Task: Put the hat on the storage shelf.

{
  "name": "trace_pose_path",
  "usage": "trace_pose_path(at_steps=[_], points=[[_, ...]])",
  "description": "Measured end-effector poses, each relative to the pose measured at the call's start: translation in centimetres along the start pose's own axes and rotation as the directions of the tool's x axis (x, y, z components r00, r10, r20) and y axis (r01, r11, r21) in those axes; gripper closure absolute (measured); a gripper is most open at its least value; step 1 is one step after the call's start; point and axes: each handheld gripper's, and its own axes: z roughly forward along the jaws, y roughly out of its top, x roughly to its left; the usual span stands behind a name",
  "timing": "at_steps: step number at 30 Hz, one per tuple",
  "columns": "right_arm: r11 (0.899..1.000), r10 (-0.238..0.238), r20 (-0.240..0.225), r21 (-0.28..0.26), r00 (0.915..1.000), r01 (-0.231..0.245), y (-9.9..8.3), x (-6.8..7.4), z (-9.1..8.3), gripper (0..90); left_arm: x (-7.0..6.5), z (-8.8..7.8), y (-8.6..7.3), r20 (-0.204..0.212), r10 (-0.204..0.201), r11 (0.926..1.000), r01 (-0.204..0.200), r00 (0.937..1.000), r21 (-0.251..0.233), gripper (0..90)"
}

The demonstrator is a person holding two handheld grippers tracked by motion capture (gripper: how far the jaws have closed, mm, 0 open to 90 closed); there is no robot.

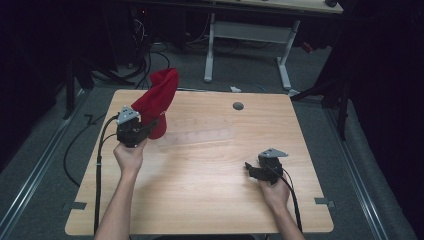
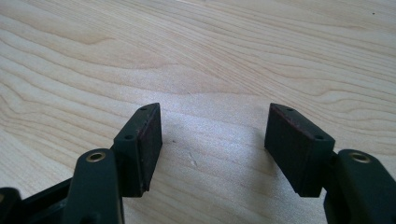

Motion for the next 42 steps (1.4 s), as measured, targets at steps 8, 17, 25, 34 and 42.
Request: trace_pose_path(at_steps=[8,17,25,34,42], points=[[1.000,-0.001,0.000,0.000,1.0000,0.001,0.0,0.0,0.0,36.8,0.4,0.7,-0.9,-0.029,0.037,0.9992,-0.037,0.9989,0.012,85.3],[1.000,0.000,0.001,-0.001,1.0000,0.000,0.0,0.0,0.0,36.7,0.7,1.0,-1.2,-0.035,0.019,0.9997,-0.020,0.9992,-0.012,85.2],[1.000,0.000,0.001,-0.001,1.0000,0.000,0.0,0.0,0.0,36.7,0.6,1.0,-1.5,-0.036,0.006,0.9998,-0.006,0.9993,-0.020,85.1],[1.000,0.002,0.001,-0.001,1.0000,-0.002,0.0,0.0,0.0,36.6,0.7,1.0,-1.8,-0.040,-0.015,0.9994,0.014,0.9991,-0.032,84.9],[1.000,-0.001,0.001,-0.001,1.0000,0.001,0.0,0.0,0.0,36.6,1.3,1.0,-2.4,-0.054,-0.021,0.9998,0.021,0.9983,-0.005,84.7]])
